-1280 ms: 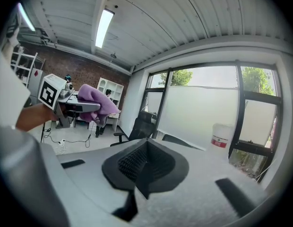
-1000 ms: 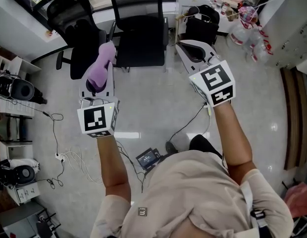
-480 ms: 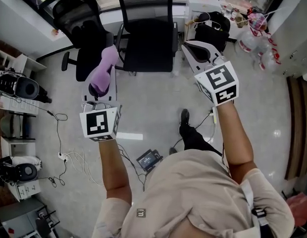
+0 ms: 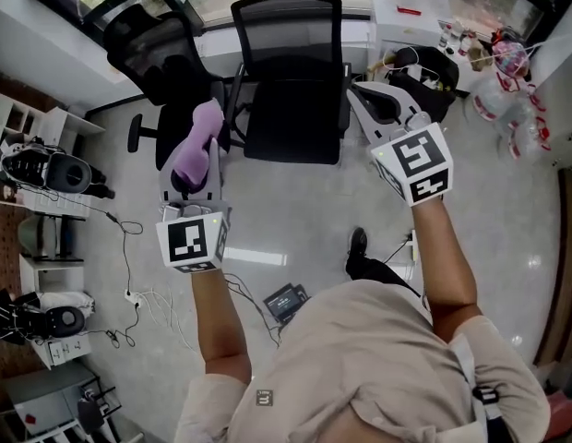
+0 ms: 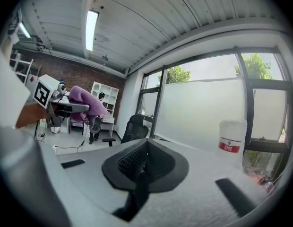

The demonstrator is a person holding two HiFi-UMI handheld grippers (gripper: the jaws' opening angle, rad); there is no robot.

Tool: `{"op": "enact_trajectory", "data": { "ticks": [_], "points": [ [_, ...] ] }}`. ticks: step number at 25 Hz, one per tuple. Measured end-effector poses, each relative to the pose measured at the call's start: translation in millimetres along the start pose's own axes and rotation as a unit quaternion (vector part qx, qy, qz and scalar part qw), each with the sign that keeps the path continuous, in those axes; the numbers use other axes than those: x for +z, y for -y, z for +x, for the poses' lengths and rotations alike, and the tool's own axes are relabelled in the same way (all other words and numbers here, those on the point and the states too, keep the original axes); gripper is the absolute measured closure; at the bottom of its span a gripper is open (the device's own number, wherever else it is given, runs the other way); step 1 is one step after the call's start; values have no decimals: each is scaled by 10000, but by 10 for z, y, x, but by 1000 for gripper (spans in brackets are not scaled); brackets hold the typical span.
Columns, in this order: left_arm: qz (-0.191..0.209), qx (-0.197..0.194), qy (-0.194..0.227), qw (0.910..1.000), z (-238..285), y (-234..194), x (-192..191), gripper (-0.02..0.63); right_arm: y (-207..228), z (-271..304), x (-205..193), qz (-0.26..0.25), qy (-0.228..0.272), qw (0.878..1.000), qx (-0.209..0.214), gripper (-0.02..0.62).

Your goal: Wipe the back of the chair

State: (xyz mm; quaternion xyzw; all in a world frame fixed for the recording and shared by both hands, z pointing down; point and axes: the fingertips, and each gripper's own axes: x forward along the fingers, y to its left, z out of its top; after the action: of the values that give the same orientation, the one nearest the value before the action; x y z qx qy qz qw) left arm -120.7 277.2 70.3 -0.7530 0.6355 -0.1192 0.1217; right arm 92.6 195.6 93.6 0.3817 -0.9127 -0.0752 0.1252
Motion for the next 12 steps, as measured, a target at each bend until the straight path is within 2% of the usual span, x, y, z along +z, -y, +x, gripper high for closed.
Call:
{"op": "enact_trajectory", "data": {
  "ticks": [6,12],
  "points": [
    [135,98,-47,9999,901,-35,14,520,648,551,-135,35,-6,9999,156,600],
    [138,134,-39,9998,1407,-125,-8,520,920,975,-143,-8,-9,9996,291,600]
  ]
}}
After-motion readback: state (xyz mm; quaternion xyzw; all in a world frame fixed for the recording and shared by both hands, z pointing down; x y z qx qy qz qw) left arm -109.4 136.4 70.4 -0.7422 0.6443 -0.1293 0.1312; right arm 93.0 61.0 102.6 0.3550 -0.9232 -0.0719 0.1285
